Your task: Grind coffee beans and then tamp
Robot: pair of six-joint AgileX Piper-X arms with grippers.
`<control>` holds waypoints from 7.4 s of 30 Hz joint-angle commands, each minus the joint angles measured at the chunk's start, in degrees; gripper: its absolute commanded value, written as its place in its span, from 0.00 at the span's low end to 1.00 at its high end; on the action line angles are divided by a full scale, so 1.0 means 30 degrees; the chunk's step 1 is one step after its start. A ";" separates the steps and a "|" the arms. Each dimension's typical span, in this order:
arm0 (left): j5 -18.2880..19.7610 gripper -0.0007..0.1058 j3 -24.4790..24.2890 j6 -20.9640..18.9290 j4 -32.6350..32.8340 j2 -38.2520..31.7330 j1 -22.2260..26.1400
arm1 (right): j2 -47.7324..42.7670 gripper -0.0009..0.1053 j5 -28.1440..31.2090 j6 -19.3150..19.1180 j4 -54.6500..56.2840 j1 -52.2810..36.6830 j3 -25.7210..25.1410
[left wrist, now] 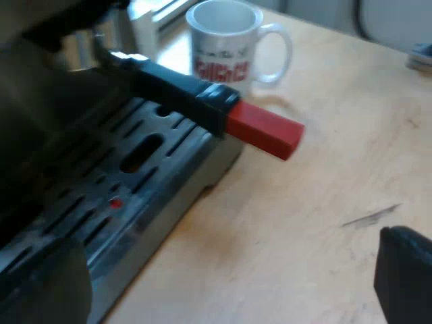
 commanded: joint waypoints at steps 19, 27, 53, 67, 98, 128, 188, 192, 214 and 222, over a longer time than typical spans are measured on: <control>0.2486 0.81 0.2762 0.0043 -0.5961 0.1557 -0.0094 | 0.1885 0.66 0.1927 -0.0155 -0.1335 0.3303 -0.0152; 0.2486 0.81 0.2762 0.0043 -0.5958 0.1557 -0.0094 | 0.1921 0.66 0.3396 0.0739 -0.1818 0.5479 0.0077; 0.2486 0.81 0.2762 0.0043 -0.5958 0.1557 -0.0094 | 0.4382 0.66 0.8908 0.6169 -0.5095 1.5314 0.1195; 0.2486 0.81 0.2762 0.0043 -0.5958 0.1557 -0.0094 | 0.7632 0.45 1.5676 1.0716 -1.0980 2.1188 0.3573; 0.2486 0.81 0.2762 0.0043 -0.5958 0.1557 -0.0094 | 1.2242 0.21 2.0457 1.1396 -2.2858 2.1922 0.7477; 0.2486 0.81 0.2762 0.0043 -0.5958 0.1557 -0.0094 | 1.6023 0.21 2.6536 1.4041 -2.6547 2.3707 0.8688; 0.2448 0.81 0.2762 0.0043 -0.5958 0.1557 -0.0094 | 1.7600 0.21 2.5394 1.1275 -3.0321 1.9814 0.8688; 0.2448 0.81 0.2762 0.0043 -0.5958 0.1557 -0.0094 | 1.7600 0.21 2.5394 1.1275 -3.1003 1.9340 0.8688; 0.2448 0.81 0.2762 0.0043 -0.5958 0.1557 -0.0094 | 1.7600 0.21 2.6377 0.8283 -3.2819 1.9200 0.8688; 0.2448 0.81 0.2762 0.0043 -0.5958 0.1557 -0.0094 | 1.7600 0.21 2.6261 0.8375 -3.2721 1.9729 0.8738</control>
